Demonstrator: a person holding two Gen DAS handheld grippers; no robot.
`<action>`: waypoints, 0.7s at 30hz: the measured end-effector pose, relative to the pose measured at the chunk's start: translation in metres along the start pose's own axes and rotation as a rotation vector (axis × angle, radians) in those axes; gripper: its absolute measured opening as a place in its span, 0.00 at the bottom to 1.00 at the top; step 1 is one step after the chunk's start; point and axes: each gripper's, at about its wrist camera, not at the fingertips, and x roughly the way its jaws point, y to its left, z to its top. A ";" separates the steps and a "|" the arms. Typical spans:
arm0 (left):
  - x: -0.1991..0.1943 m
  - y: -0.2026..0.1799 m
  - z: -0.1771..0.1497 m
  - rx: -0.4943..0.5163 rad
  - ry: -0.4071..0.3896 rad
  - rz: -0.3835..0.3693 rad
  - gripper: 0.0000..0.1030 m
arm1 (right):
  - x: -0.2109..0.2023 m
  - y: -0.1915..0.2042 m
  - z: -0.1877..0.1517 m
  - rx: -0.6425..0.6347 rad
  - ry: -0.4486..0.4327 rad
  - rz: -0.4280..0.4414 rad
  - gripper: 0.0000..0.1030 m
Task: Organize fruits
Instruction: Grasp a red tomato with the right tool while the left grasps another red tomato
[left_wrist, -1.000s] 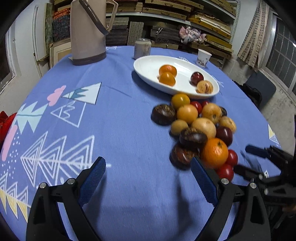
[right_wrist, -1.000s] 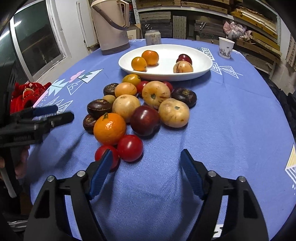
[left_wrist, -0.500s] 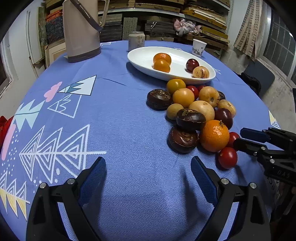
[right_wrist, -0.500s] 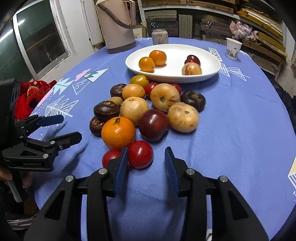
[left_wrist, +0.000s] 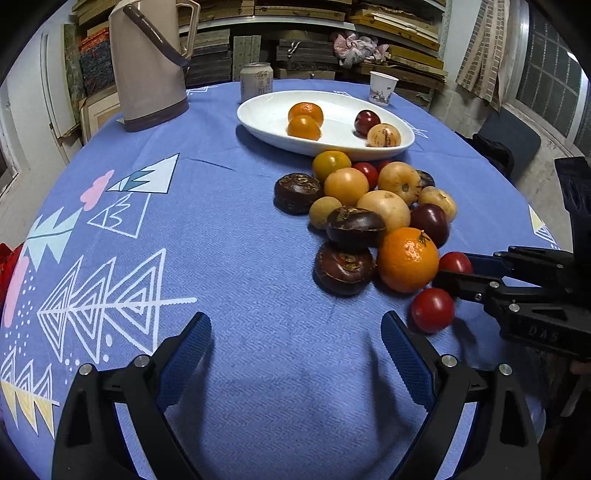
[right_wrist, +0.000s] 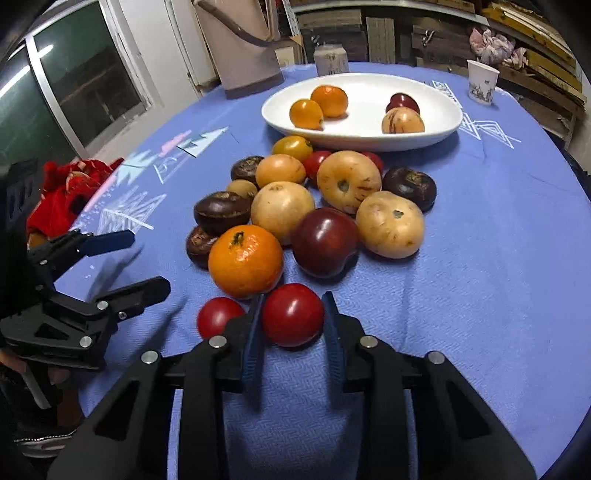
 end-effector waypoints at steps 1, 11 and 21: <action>-0.001 -0.002 -0.001 0.007 0.000 -0.007 0.91 | -0.003 -0.002 -0.001 0.005 -0.007 0.002 0.29; -0.008 -0.043 -0.001 0.104 -0.011 -0.093 0.91 | -0.019 -0.019 -0.016 0.046 -0.035 -0.012 0.29; 0.017 -0.069 0.005 0.109 0.029 -0.096 0.75 | -0.035 -0.030 -0.027 0.062 -0.069 -0.014 0.30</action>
